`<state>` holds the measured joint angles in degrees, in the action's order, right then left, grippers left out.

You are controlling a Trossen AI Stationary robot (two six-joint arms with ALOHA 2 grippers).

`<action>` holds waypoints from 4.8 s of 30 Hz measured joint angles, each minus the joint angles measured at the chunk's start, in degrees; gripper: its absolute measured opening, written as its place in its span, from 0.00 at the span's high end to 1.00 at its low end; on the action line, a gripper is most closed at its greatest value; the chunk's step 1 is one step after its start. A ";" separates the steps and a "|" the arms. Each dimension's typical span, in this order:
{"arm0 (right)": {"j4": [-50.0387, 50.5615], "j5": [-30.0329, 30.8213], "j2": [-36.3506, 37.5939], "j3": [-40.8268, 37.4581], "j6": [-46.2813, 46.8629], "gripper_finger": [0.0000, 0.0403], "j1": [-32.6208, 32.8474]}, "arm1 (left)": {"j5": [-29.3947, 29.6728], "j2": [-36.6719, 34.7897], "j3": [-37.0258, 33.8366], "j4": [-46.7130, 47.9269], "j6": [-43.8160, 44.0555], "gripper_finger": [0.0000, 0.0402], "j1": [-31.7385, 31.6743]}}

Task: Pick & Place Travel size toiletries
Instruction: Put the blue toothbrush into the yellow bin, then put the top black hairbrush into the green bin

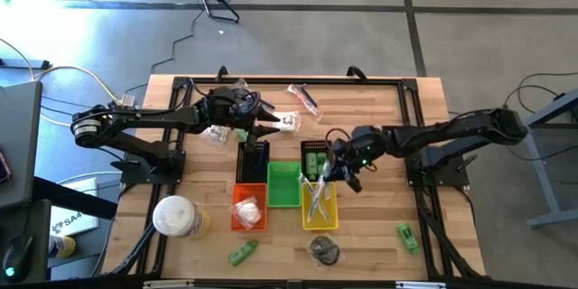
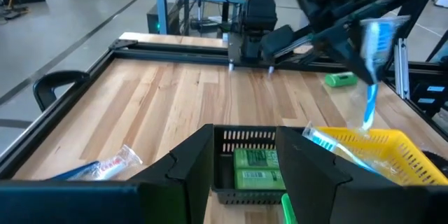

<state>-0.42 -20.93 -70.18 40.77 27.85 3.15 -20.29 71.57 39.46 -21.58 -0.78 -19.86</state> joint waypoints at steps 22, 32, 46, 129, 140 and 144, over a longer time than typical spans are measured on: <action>-12.95 6.01 -13.68 -0.11 10.14 0.96 10.87 | 0.04 0.00 0.00 5.65 1.23 0.62 0.00; -21.12 9.16 -18.54 -0.02 10.10 0.96 13.16 | 0.02 0.00 0.00 6.88 1.25 0.62 0.00; -11.17 12.03 -18.37 -0.02 14.16 0.84 13.34 | 0.02 0.02 0.00 7.71 1.25 0.62 0.00; 10.96 23.56 11.79 -0.04 -31.05 0.79 -23.60 | 38.84 3.91 0.00 11.58 16.08 0.62 -9.23; 8.72 23.55 11.75 -0.04 -30.99 0.79 -23.58 | 35.87 4.83 0.60 12.51 20.59 0.62 -12.02; 7.83 23.54 11.75 -0.04 -31.34 0.79 -23.58 | 35.86 7.53 6.62 21.03 20.59 0.62 -12.01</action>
<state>7.41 2.61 -58.43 40.73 -3.49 -20.43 15.56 79.10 46.08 -0.55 19.81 -31.87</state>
